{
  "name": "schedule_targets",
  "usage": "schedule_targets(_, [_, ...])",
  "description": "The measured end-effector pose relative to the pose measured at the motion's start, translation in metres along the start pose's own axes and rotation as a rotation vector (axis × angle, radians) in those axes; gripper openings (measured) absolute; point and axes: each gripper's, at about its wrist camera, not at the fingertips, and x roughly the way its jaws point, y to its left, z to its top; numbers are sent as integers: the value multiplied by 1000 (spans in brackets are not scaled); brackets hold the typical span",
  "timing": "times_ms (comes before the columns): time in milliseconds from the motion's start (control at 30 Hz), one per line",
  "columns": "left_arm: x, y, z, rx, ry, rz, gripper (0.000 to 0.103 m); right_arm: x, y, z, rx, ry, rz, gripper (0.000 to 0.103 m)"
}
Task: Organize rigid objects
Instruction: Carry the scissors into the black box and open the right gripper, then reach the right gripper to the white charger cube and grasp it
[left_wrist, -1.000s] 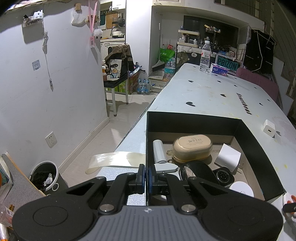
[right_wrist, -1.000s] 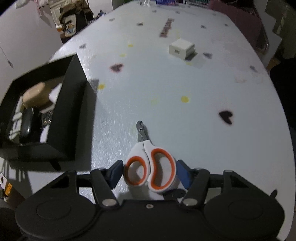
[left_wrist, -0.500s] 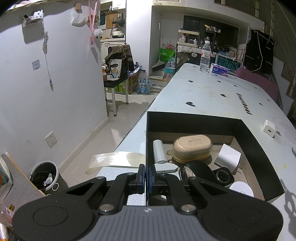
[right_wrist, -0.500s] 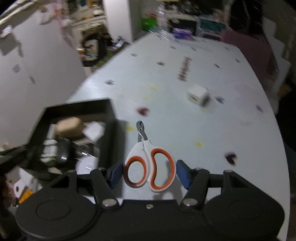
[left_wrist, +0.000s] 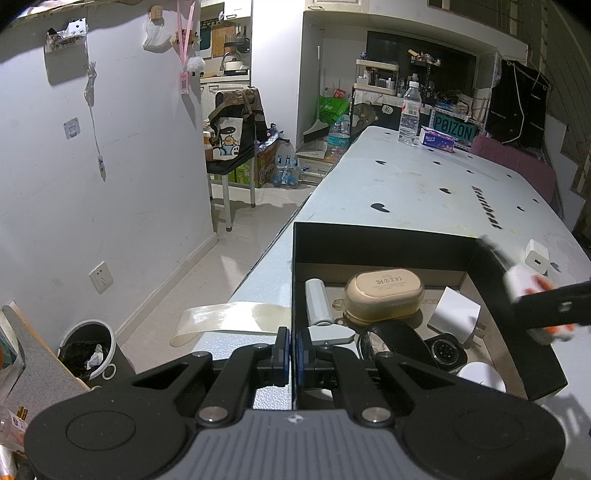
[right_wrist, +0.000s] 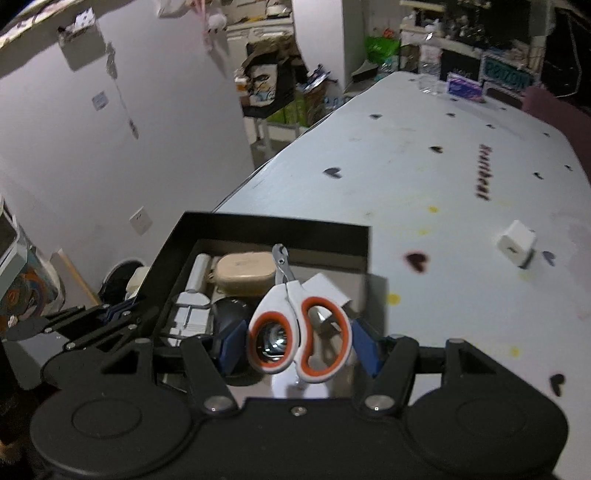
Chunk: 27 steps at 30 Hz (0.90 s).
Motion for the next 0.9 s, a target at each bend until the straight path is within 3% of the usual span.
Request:
schedule_targets(133, [0,0,0,0,0,0,4,14,6,-1,-8,51,-14,64])
schedule_targets(233, [0,0,0,1,0,1,4,19,5,-3,7,87,-32,73])
schedule_targets(900, [0,0,0,0,0,1,4,7,9,-9,-14,97,-26,78])
